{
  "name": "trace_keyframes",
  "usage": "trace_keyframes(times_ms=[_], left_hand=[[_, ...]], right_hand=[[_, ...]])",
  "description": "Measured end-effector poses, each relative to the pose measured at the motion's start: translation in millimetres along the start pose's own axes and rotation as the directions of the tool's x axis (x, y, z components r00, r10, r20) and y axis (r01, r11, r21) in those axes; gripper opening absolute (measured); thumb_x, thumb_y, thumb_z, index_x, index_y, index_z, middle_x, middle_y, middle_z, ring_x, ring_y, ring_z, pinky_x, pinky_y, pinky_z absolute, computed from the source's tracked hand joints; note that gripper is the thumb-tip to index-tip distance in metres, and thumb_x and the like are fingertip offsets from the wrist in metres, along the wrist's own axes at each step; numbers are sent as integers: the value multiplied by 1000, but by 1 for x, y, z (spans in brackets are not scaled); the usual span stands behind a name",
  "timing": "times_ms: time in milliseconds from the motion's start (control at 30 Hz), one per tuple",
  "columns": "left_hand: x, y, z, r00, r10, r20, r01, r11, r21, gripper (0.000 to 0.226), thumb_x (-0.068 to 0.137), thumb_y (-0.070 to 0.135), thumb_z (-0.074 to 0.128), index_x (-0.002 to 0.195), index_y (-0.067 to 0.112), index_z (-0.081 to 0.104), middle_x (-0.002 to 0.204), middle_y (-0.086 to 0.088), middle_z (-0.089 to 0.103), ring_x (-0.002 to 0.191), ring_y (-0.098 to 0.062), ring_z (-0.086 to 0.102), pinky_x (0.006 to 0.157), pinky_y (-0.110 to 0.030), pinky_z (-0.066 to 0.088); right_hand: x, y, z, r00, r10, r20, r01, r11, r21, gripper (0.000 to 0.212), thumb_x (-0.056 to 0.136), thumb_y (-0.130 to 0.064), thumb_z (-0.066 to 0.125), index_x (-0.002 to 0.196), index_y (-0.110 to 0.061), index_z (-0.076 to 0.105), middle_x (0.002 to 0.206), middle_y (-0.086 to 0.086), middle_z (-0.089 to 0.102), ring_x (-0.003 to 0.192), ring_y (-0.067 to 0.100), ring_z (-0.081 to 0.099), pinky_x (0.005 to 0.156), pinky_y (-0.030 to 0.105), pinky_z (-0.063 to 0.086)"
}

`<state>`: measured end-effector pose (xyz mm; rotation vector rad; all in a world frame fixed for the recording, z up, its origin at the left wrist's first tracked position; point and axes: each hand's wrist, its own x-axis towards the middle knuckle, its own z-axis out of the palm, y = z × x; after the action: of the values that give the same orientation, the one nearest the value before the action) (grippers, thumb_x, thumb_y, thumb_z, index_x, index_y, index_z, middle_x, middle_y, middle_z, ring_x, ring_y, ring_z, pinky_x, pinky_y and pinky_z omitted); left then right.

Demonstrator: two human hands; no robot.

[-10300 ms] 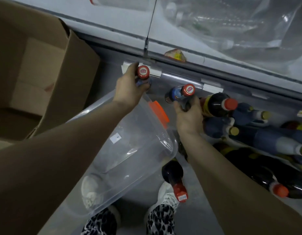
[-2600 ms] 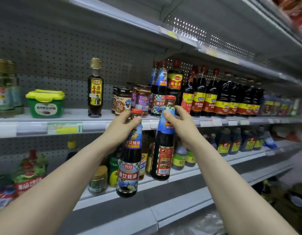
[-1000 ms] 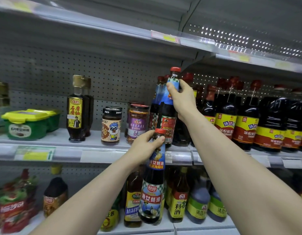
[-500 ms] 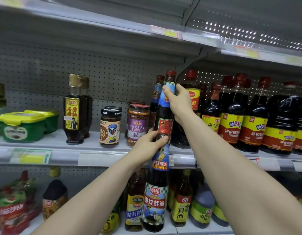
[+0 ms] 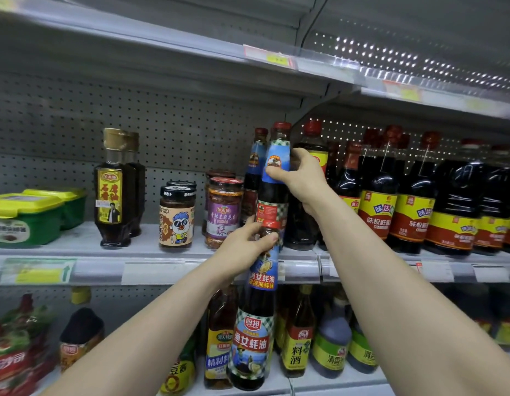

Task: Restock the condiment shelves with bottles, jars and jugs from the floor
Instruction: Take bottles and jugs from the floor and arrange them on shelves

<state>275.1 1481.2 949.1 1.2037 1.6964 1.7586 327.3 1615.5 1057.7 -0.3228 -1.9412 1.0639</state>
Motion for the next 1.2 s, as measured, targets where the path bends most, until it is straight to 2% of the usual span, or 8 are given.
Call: trace_keyframes(times_ms=[167, 333, 567, 667, 767, 867, 967, 1200], left_hand=[[1, 1, 2, 999, 35, -10, -35, 999, 9, 17, 97, 30, 60, 114, 33, 57, 100, 49, 37, 85, 14, 58, 71, -13, 51], [0, 3, 1, 998, 56, 5, -56, 998, -18, 21, 98, 25, 59, 119, 26, 61, 109, 38, 51, 109, -6, 61, 91, -30, 54], [2, -2, -2, 996, 77, 35, -77, 997, -1, 23, 97, 29, 59, 119, 36, 59, 92, 63, 41, 95, 12, 60, 79, -20, 53], [4, -4, -6, 996, 76, 44, -75, 997, -21, 37, 97, 31, 59, 133, 30, 56, 125, 49, 40, 112, -1, 58, 93, -31, 53], [3, -6, -7, 996, 72, 56, -73, 997, 0, 38, 97, 31, 60, 135, 29, 55, 136, 40, 33, 109, 6, 56, 89, -26, 52], [2, -5, -10, 995, 56, 77, -53, 998, -45, 26, 97, 30, 60, 122, 37, 60, 129, 45, 38, 101, 8, 62, 77, -18, 55], [1, -3, -15, 998, 27, 61, -24, 998, -55, 30, 97, 29, 59, 126, 35, 59, 144, 17, 47, 111, -8, 64, 75, -22, 56], [-8, -1, -24, 1000, 17, 23, -18, 1000, 17, 23, 97, 30, 60, 119, 30, 62, 112, 8, 72, 93, -5, 71, 66, -18, 55]], right_hand=[[-18, 4, 3, 1000, -11, 3, 11, 974, -227, 50, 83, -26, 79, 127, -20, 55, 111, -6, 65, 97, 13, 63, 84, 32, 52], [-43, 26, 0, 982, 162, 101, -146, 978, -150, 52, 82, -13, 79, 127, -20, 54, 118, 2, 67, 105, 19, 64, 95, 45, 55], [-57, 25, 4, 996, 74, -56, -90, 928, -361, 46, 84, -44, 76, 119, -19, 61, 117, 0, 67, 106, 19, 63, 91, 41, 53], [-56, 27, 1, 981, 190, 40, -177, 960, -217, 28, 89, -23, 72, 114, -22, 61, 114, 3, 70, 105, 22, 66, 94, 45, 55], [-54, 33, 0, 965, 255, 65, -245, 961, -131, 33, 87, -8, 73, 117, -17, 62, 113, 7, 71, 104, 24, 68, 95, 49, 55], [-54, 39, -1, 966, 259, 28, -254, 961, -113, 32, 83, -13, 80, 112, -16, 66, 110, 6, 73, 102, 22, 70, 93, 47, 57], [-58, 38, 2, 972, 236, 9, -231, 957, -174, 36, 80, -27, 83, 112, -17, 69, 106, 3, 74, 99, 20, 70, 90, 46, 58], [-70, 47, 12, 929, 329, 167, -301, 938, -171, 50, 81, -10, 81, 126, -13, 59, 114, 7, 70, 106, 23, 67, 99, 48, 53]])
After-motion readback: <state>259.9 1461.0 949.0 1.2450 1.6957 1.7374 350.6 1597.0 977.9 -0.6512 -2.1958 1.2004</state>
